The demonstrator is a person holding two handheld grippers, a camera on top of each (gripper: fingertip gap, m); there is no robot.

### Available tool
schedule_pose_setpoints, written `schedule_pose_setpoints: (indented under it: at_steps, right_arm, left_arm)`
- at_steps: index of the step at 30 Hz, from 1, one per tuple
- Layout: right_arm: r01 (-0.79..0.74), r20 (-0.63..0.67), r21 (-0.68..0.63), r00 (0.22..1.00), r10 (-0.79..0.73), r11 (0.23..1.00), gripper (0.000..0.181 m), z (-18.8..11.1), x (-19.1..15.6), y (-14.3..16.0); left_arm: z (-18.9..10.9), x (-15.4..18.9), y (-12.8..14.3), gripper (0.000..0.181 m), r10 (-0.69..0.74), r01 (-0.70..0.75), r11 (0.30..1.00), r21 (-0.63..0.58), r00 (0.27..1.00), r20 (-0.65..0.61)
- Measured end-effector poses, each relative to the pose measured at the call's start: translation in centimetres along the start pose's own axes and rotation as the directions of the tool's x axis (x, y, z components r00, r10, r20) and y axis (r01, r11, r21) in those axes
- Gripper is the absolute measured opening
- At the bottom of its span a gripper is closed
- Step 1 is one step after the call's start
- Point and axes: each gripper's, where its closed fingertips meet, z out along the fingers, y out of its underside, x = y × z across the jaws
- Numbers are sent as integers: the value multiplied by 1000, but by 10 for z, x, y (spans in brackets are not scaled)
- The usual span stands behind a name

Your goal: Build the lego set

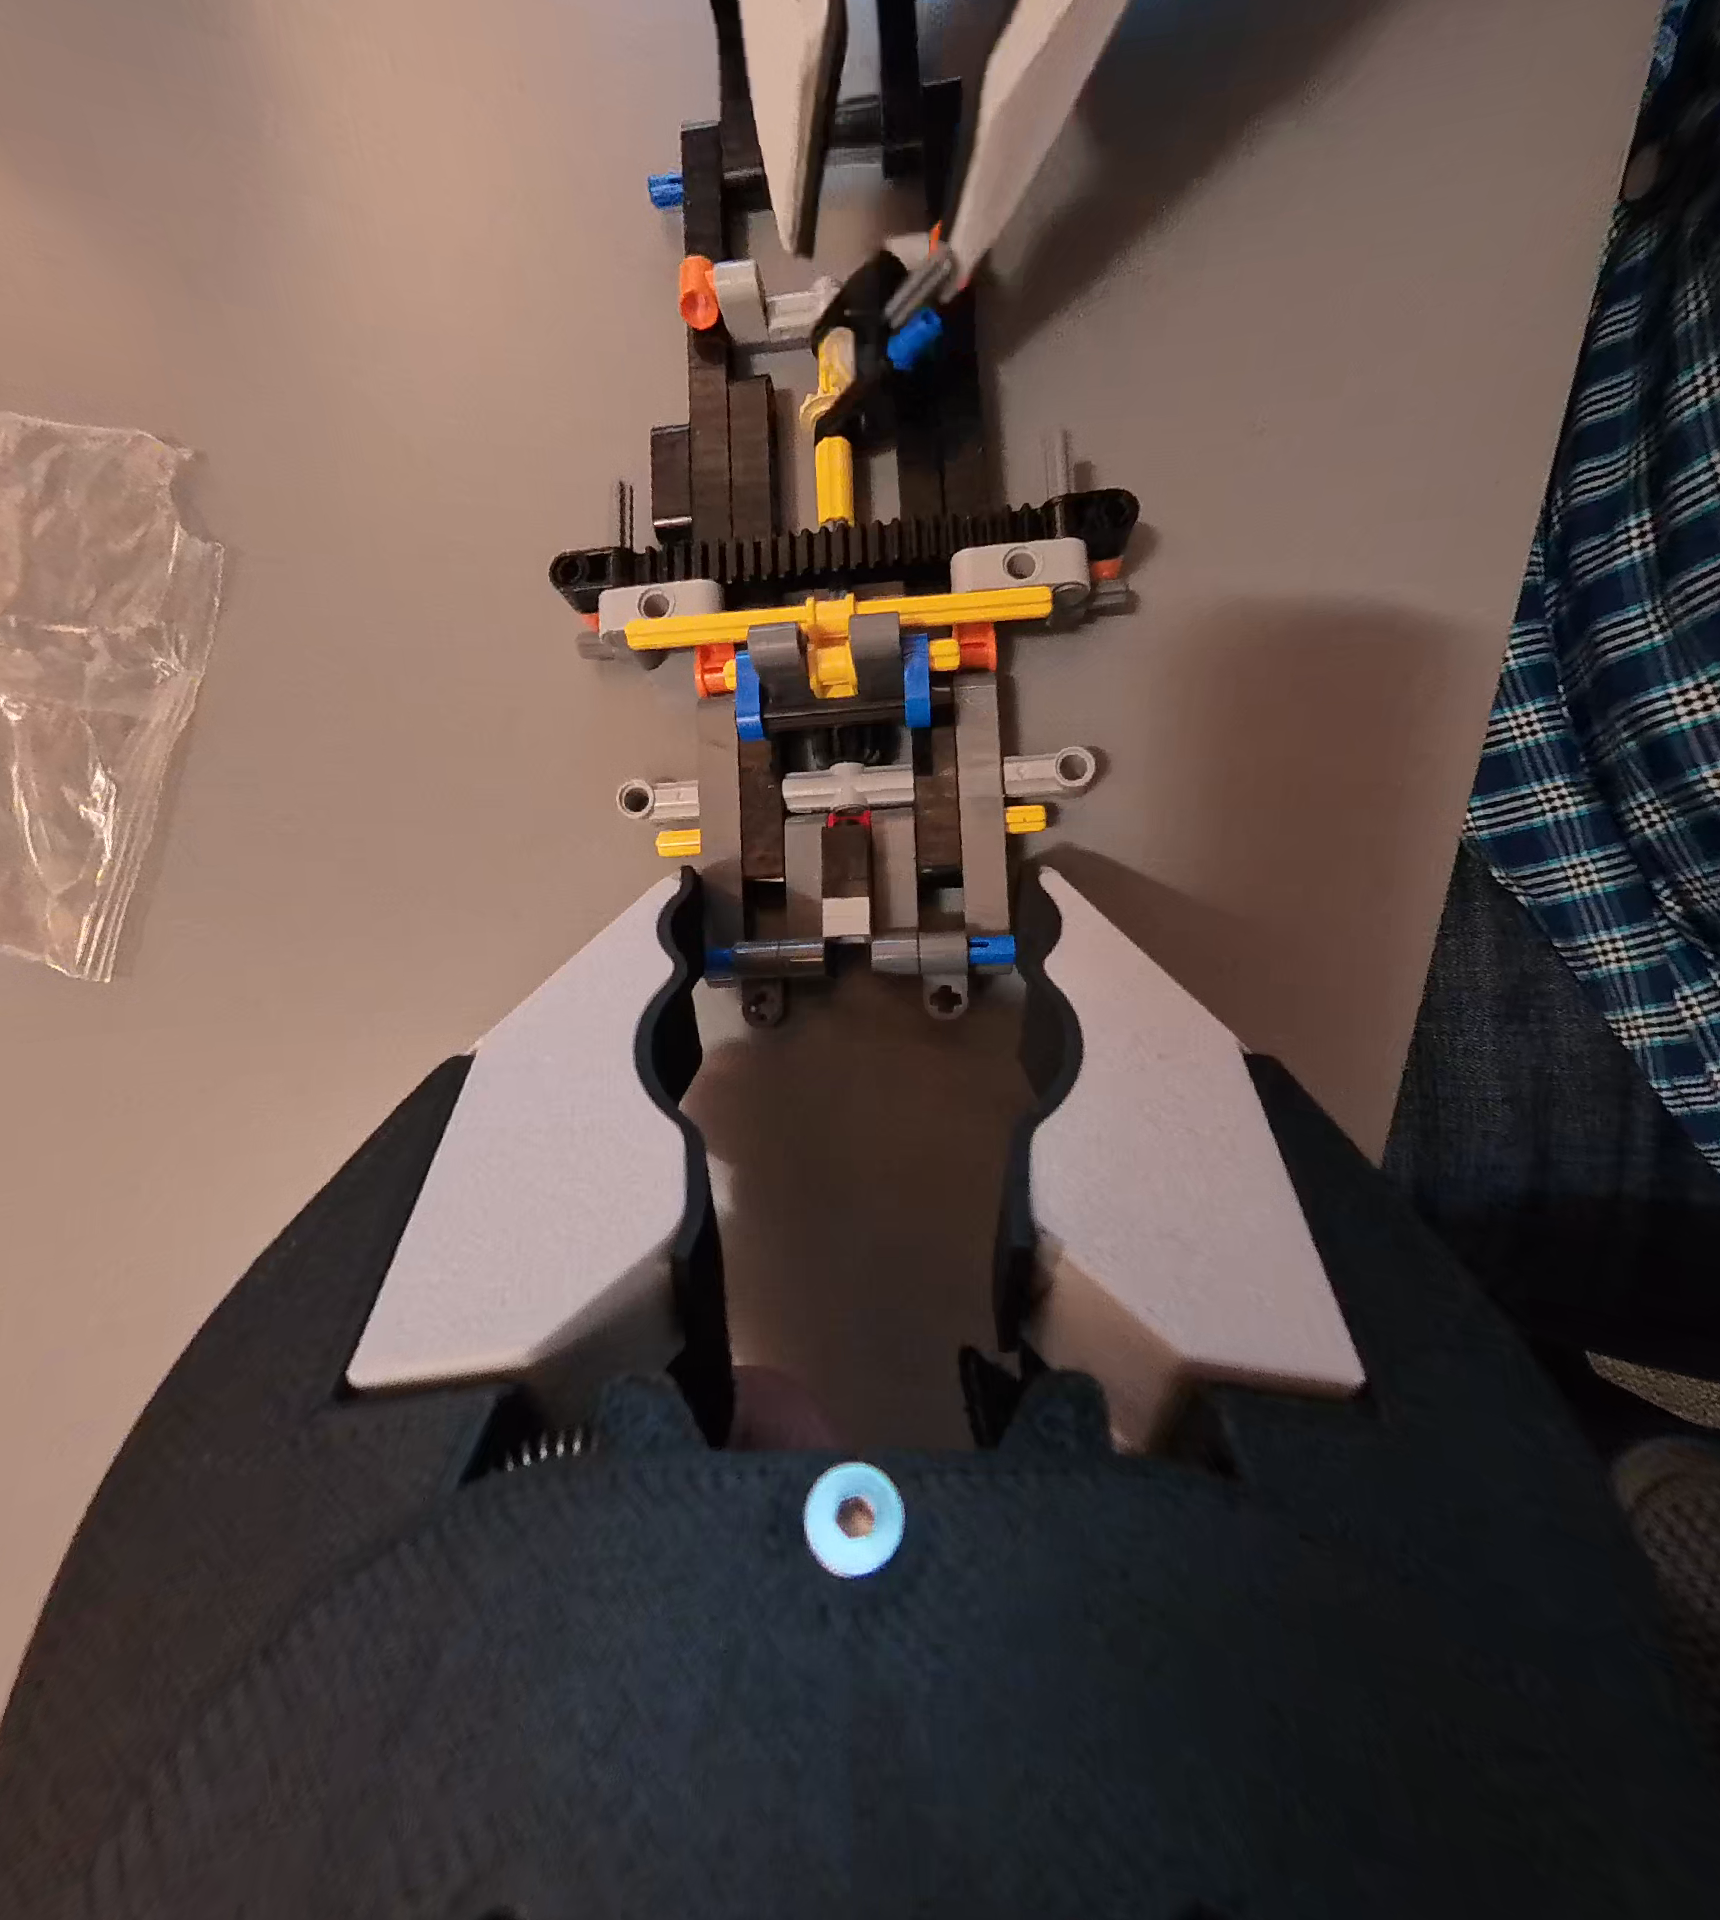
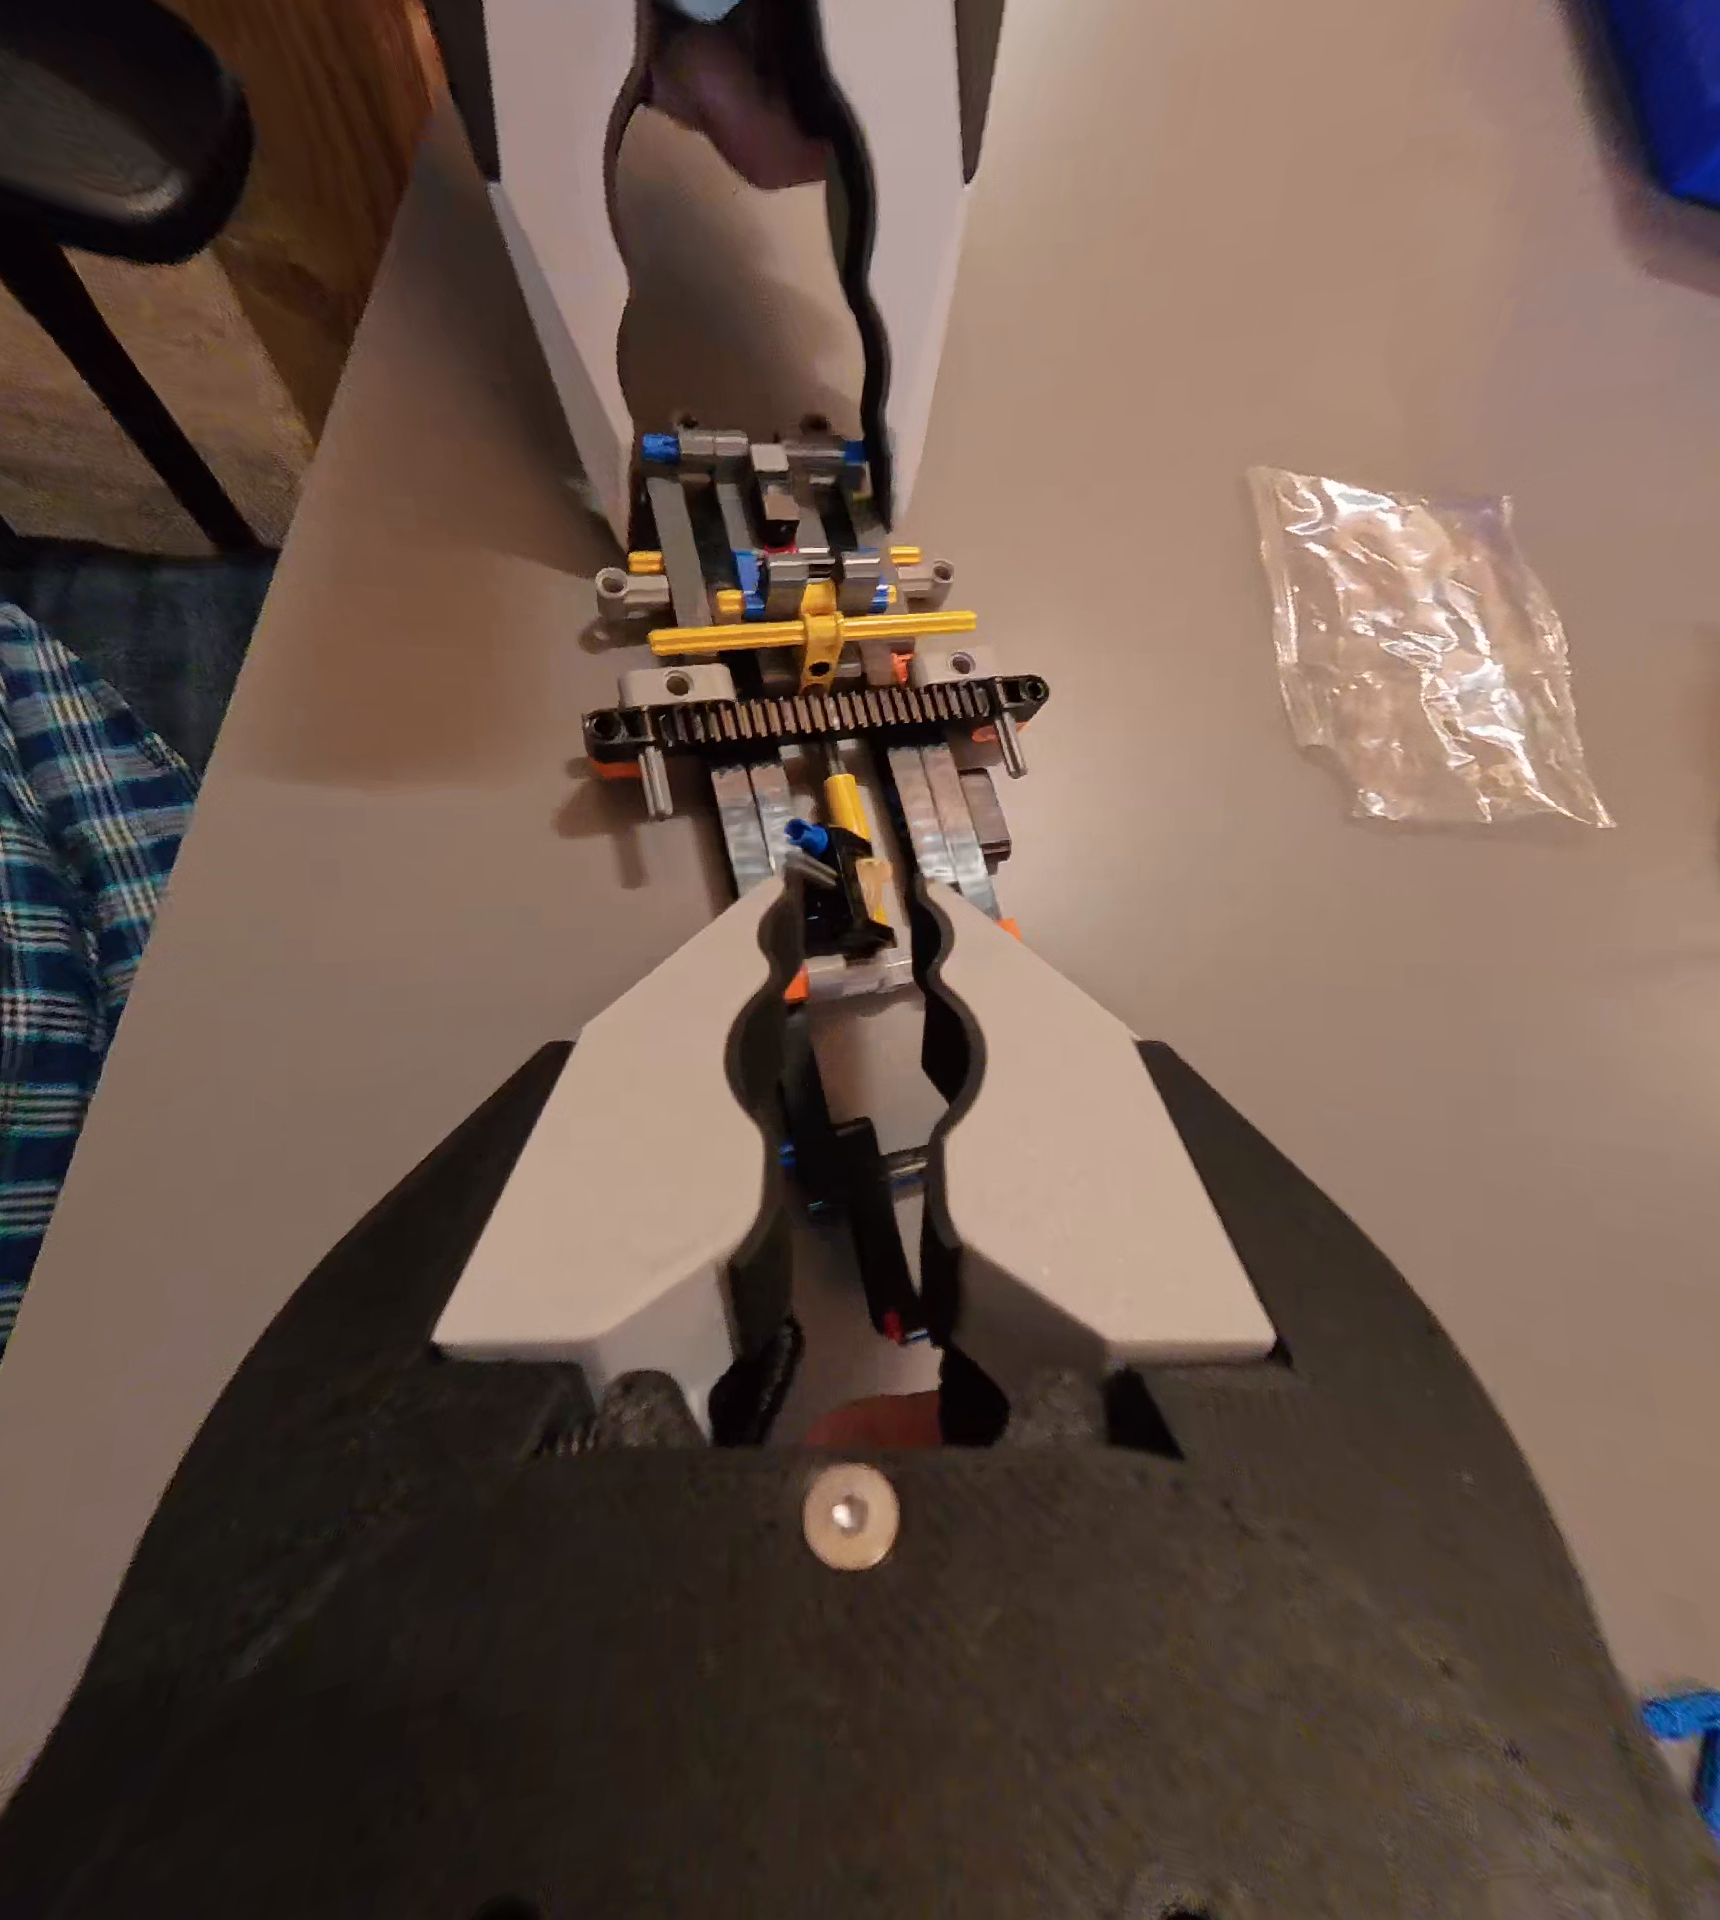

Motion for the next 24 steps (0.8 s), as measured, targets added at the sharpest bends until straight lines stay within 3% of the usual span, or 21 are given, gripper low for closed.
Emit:
schedule_pose_setpoints:
  at_steps: [1, 13, 24]
  right_arm:
    - [-21, -3, 12, 1000, 21, 1000, 14, -1, 3, -2]
    - [-103, -136, -54, 986, 94, 993, 17, 9, 41, 10]
    - [-134, -67, -11, 989, 133, 991, 19, 7, 35, 0]
  left_arm:
    - [0, 0, 0, 58, 0, 0, 1000, 0, 1000, -1]
    - [0, 0, 0, 58, 3, -3, 1000, -5, 1000, -2]
    - [1, 0, 0, 58, 3, -3, 1000, -14, 1000, 0]
